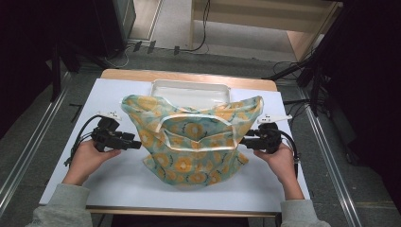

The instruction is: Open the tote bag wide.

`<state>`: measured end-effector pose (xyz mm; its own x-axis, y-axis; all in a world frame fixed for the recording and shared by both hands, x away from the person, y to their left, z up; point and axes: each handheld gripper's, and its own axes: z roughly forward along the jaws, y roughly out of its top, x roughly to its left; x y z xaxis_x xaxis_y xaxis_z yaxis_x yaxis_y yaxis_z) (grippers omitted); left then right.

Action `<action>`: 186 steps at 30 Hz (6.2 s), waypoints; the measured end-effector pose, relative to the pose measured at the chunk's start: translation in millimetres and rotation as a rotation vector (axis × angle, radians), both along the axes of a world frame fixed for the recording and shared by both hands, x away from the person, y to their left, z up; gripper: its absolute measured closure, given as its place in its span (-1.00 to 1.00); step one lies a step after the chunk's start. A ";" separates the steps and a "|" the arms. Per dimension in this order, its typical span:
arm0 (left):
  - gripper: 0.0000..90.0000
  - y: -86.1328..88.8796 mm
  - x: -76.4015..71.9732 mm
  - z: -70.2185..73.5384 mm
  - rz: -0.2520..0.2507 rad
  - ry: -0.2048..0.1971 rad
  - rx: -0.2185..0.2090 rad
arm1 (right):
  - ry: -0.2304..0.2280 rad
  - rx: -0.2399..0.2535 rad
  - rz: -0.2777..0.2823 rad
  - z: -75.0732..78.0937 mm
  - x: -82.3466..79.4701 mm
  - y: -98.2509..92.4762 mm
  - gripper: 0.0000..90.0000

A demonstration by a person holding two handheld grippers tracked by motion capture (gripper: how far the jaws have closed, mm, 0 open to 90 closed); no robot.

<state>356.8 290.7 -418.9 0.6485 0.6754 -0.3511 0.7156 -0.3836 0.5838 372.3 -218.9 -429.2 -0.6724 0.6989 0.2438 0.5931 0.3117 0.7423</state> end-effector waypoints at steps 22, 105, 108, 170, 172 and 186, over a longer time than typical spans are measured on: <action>0.02 1.2 1.8 8.3 -0.007 0.008 -0.016 | -0.012 0.013 0.006 10.0 2.1 -1.5 0.07; 1.00 -60.3 11.8 184.2 -0.240 -0.060 -0.022 | -0.048 -0.011 0.279 172.3 -11.6 35.6 1.00; 0.99 -59.2 8.4 178.4 -0.241 -0.055 -0.022 | -0.041 -0.011 0.284 167.0 -14.4 36.3 1.00; 0.88 -31.4 -28.4 91.6 -0.177 -0.038 -0.117 | -0.030 -0.013 0.241 108.0 -62.0 19.0 0.97; 0.89 -30.0 -28.5 87.4 -0.174 -0.039 -0.123 | -0.028 -0.013 0.244 104.4 -62.1 19.8 0.97; 0.85 -28.2 -28.8 67.4 -0.164 -0.025 -0.135 | -0.010 0.004 0.258 75.7 -60.9 23.9 0.97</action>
<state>328.0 262.4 -351.5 0.7557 0.5082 -0.4131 0.6344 -0.4111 0.6547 311.4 -195.1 -353.4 -0.8309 0.5028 0.2381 0.4865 0.4492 0.7493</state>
